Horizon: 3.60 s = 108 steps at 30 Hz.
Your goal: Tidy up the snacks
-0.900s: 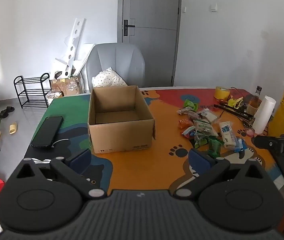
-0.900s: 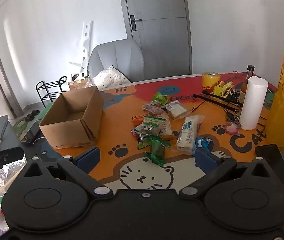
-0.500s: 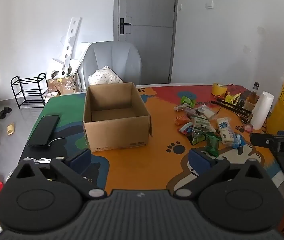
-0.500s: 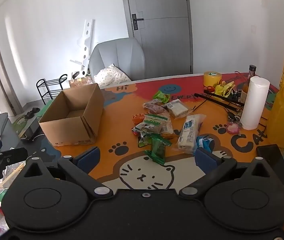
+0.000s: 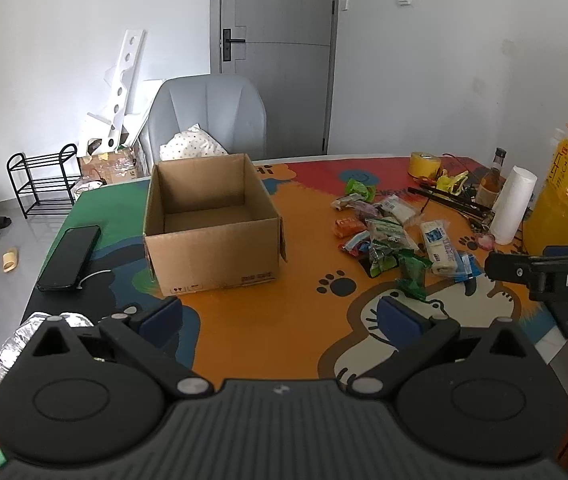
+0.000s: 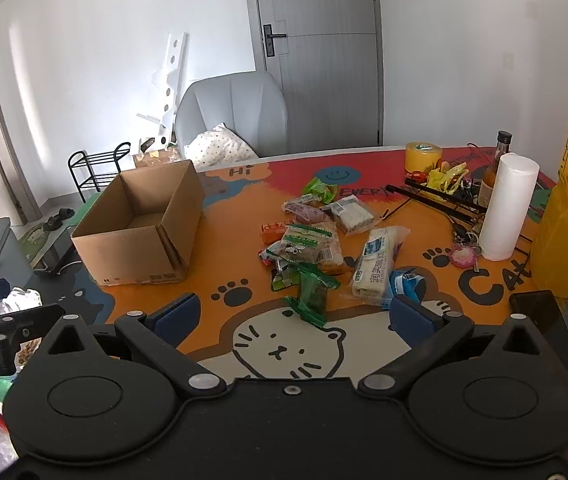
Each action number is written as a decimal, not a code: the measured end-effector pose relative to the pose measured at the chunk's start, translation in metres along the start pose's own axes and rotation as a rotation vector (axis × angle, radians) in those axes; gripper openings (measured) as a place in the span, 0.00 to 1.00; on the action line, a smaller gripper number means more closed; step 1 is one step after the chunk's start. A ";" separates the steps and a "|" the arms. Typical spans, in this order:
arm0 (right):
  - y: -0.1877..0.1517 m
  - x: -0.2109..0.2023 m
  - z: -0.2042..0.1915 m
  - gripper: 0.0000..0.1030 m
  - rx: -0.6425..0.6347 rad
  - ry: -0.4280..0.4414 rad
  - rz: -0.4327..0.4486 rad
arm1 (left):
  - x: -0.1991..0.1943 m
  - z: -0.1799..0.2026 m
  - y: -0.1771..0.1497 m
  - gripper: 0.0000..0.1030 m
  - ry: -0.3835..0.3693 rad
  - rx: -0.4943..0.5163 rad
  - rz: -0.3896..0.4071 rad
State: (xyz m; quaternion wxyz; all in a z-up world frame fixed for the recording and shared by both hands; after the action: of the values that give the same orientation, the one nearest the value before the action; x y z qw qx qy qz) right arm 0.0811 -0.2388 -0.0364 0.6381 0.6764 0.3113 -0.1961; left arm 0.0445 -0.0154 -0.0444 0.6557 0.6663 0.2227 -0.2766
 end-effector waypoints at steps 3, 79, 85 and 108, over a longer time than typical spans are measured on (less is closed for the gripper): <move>0.000 0.000 0.000 1.00 0.000 0.000 0.000 | 0.001 0.000 0.000 1.00 0.000 0.000 -0.001; 0.002 0.018 0.014 1.00 0.024 -0.019 -0.025 | 0.026 -0.003 0.005 1.00 -0.019 -0.029 -0.020; 0.004 0.030 0.023 1.00 0.023 -0.042 -0.032 | 0.046 -0.004 0.011 1.00 -0.053 -0.058 -0.030; 0.003 0.085 0.091 1.00 0.172 -0.029 -0.044 | 0.124 0.041 0.042 0.98 -0.231 -0.031 -0.073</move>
State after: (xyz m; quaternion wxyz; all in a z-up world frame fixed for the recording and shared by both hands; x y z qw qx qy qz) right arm 0.1568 -0.3141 -0.1000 0.5776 0.7188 0.2988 -0.2458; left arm 0.1616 -0.0663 -0.0947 0.6767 0.6114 0.1740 -0.3716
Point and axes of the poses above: each gripper's, at about its wrist camera, not at the fingertips, and x roughly the way its jaws point, z to its right, y to its top, the point moved 5 cm from there along x, roughly the way its jaws point, and after that the axes turned 5 degrees about -z, right-handed, at the moved point
